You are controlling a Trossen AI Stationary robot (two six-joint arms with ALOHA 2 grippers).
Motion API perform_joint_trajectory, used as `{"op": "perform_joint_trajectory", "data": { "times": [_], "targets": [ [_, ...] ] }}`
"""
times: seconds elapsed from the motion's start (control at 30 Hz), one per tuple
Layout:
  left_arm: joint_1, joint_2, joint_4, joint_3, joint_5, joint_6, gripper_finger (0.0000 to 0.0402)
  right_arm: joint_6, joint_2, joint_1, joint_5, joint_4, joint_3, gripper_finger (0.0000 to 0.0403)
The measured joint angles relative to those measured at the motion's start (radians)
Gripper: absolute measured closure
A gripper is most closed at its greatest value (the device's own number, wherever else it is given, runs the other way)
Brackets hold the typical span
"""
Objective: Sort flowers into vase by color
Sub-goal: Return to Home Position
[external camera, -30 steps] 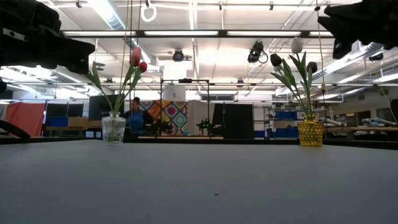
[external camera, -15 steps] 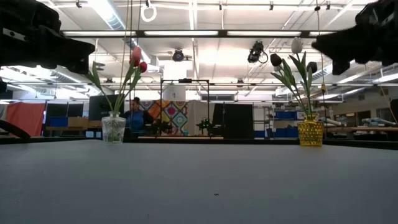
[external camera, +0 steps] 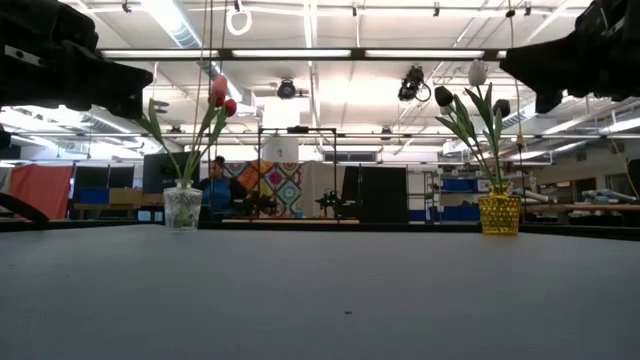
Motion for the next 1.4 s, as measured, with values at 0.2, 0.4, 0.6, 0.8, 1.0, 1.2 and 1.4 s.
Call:
{"op": "perform_joint_trajectory", "data": {
  "times": [0.2,0.4,0.6,0.8,1.0,1.2,1.4],
  "targets": [
    [0.000,0.000,0.000,0.000,0.000,0.000,0.0367,0.034,0.000,0.006,-0.071,0.014,0.000,0.0290],
    [0.000,0.000,0.000,0.000,0.000,0.000,0.0367,-0.004,0.000,0.029,-0.081,0.024,0.000,0.0290],
    [0.000,0.000,0.000,0.000,0.000,0.000,0.0367,-0.069,0.000,0.036,-0.100,0.109,0.000,0.0290],
    [0.000,0.000,0.000,0.000,0.000,0.000,0.0367,-0.062,0.001,0.036,-0.096,0.111,0.000,0.0290],
    [0.000,0.000,0.000,0.000,0.000,0.000,0.0367,-0.061,0.001,0.036,-0.095,0.111,0.000,0.0290],
    [0.000,0.000,0.000,0.000,0.000,0.000,0.0367,-0.061,0.001,0.036,-0.095,0.111,0.000,0.0290],
    [0.000,0.000,0.000,0.000,0.000,0.000,0.0367,-0.061,0.001,0.036,-0.095,0.111,0.000,0.0290]
  ]
}}
